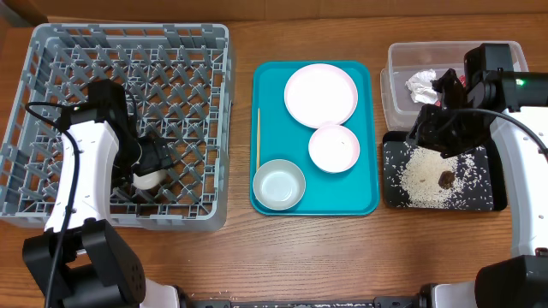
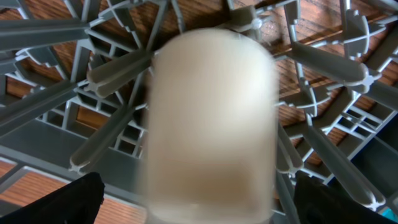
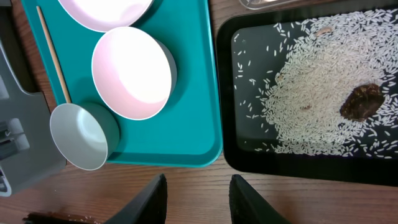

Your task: Sort waste into correct bins and load items into the dishwasher

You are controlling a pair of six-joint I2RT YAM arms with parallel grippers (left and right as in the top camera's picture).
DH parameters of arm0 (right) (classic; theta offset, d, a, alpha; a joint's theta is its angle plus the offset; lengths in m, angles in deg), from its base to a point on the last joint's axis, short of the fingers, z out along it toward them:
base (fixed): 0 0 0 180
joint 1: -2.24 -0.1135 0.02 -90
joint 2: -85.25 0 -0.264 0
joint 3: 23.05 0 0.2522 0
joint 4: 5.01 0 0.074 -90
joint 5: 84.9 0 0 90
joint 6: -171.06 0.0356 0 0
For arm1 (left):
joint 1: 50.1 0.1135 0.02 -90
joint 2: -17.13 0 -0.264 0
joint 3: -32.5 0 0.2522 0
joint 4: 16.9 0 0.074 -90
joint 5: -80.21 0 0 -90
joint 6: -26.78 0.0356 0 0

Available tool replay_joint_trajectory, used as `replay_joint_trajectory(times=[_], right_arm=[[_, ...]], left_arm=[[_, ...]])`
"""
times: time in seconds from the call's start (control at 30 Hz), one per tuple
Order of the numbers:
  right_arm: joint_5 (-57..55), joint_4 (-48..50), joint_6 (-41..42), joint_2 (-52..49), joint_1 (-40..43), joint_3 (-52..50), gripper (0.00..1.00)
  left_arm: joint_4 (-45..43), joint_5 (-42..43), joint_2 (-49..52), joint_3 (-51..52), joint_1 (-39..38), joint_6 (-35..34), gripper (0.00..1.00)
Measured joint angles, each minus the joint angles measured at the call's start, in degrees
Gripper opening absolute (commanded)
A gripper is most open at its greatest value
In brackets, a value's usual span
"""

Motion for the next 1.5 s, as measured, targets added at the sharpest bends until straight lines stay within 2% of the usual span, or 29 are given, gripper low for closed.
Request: replay_joint_trajectory(times=[0.3, 0.37, 0.43, 0.5, 0.53, 0.57, 0.6, 0.7, 0.73, 0.87, 1.07, 1.27, 1.37, 1.5], right_arm=[[-0.04, 0.0, 0.0, 0.0, 0.0, 0.0, 0.35], [0.0, -0.02, 0.0, 0.0, 0.0, 0.0, 0.35], [-0.02, -0.02, -0.02, 0.0, 0.0, 0.0, 0.35], [-0.02, 0.0, -0.02, 0.0, 0.0, 0.0, 0.35], [-0.02, -0.04, -0.02, 0.0, 0.02, 0.0, 0.35], [-0.02, -0.02, -0.02, 0.0, 0.0, 0.0, 0.35], [-0.02, -0.07, -0.02, 0.0, 0.0, 0.0, 0.35], [-0.04, -0.26, 0.0, 0.0, 0.0, 0.0, 0.35], [-0.02, -0.24, -0.02, 0.0, 0.0, 0.0, 0.35], [-0.04, -0.31, -0.02, 0.0, 0.0, 0.0, 0.35], [-0.02, -0.35, 0.0, 0.0, 0.0, 0.0, 0.35], [-0.04, -0.44, 0.0, 0.0, 0.0, 0.0, 0.34], [0.0, -0.7, -0.02, 0.0, 0.0, 0.0, 0.35], [-0.02, -0.85, -0.04, 0.0, 0.0, 0.0, 0.34]], left_arm=[[0.96, 4.94, -1.44, -10.14, -0.85, 0.02, 1.0], [-1.7, 7.04, -3.34, -11.28, -3.17, 0.15, 0.98], [-5.95, 9.62, -6.14, -12.07, -9.53, 1.29, 0.93], [-8.94, 10.75, -6.95, -12.5, -14.99, 1.92, 0.76], [-10.21, 11.23, -6.99, -12.72, -18.6, 2.78, 0.64], [-10.91, 11.19, -6.86, -12.72, -20.98, 3.1, 0.4], [-11.34, 11.23, -6.45, -12.72, -24.06, 3.32, 0.28], [-11.93, 9.57, -3.8, -12.74, -29.99, 3.93, 0.07], [-12.15, 8.59, -2.29, -12.76, -31.39, 4.17, 0.04], [-13.11, 6.1, 5.42, -12.76, -34.36, 4.5, 0.04], [-14.16, 4.5, 14.91, -12.76, -33.94, 4.07, 0.04], [-14.25, 2.69, 15.69, -12.76, -31.36, 3.61, 0.07], [-12.5, 1.27, 15.69, -12.76, -28.87, 2.29, 0.05], [-10.82, 1.55, 15.67, -12.76, -26.69, -0.7, 0.08]])
